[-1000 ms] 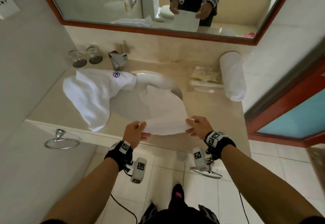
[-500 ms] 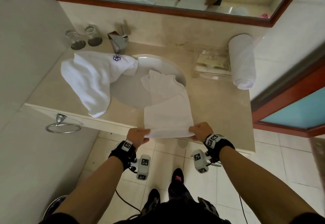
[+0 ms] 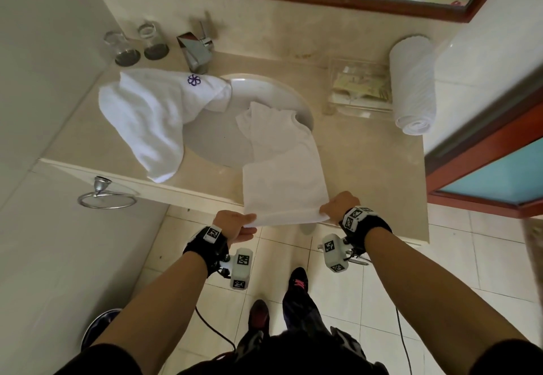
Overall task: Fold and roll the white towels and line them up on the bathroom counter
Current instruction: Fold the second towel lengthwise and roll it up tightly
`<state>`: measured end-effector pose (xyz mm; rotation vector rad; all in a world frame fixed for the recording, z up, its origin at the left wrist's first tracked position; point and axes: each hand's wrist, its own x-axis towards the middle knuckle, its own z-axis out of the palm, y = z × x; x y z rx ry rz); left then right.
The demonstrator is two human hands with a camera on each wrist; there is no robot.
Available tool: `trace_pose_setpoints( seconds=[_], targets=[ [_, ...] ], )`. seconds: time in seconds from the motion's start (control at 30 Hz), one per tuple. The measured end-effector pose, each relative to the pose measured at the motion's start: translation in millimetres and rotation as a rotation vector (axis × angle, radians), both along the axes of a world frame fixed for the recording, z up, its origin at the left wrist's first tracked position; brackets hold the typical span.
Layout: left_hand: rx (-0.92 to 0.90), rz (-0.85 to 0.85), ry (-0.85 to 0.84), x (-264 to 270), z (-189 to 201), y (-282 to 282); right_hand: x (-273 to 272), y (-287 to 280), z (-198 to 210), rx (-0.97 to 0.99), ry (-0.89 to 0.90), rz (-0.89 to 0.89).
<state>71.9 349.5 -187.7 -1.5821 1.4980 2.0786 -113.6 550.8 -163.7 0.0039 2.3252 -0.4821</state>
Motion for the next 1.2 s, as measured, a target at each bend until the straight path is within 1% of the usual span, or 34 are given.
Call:
trace_pose_setpoints(
  seconds=[0.17,0.37,0.5,0.63,0.7,0.8,0.87,0.97,1.03,1.07,1.1,1.17,1.2],
  targets=[
    [-0.029,0.024,-0.033,-2,-1,4,1,-1,0,0.011,-0.017,0.004],
    [-0.073,0.035,-0.035,-8,-1,6,-2,0,-6,-0.057,-0.019,-0.019],
    [-0.082,0.082,-0.049,-5,-7,6,-6,2,-9,-0.086,-0.045,-0.059],
    [-0.040,0.016,-0.093,-5,-7,4,-12,11,-10,-0.117,-0.145,-0.133],
    [-0.011,-0.020,-0.098,-7,-7,3,-13,12,-11,-0.116,-0.133,-0.113],
    [0.023,-0.059,-0.083,-9,-3,6,-19,13,-1,0.030,0.007,0.089],
    [0.016,-0.092,-0.083,-10,-2,8,-19,14,4,0.071,0.130,0.245],
    [0.023,-0.089,-0.085,-12,1,10,-3,7,2,0.055,0.385,0.627],
    [0.037,-0.075,-0.099,-14,1,10,14,4,-8,-0.018,0.475,0.877],
    [0.035,-0.074,-0.106,-14,2,10,21,6,-13,-0.065,0.497,0.952],
    [0.028,-0.069,-0.110,-15,1,10,25,9,-17,-0.105,0.519,0.990],
    [-0.003,-0.055,-0.122,-15,-1,9,29,20,-27,-0.148,0.584,1.027],
    [-0.028,-0.060,-0.128,-15,-1,9,30,24,-31,-0.148,0.577,1.042]
  ],
)
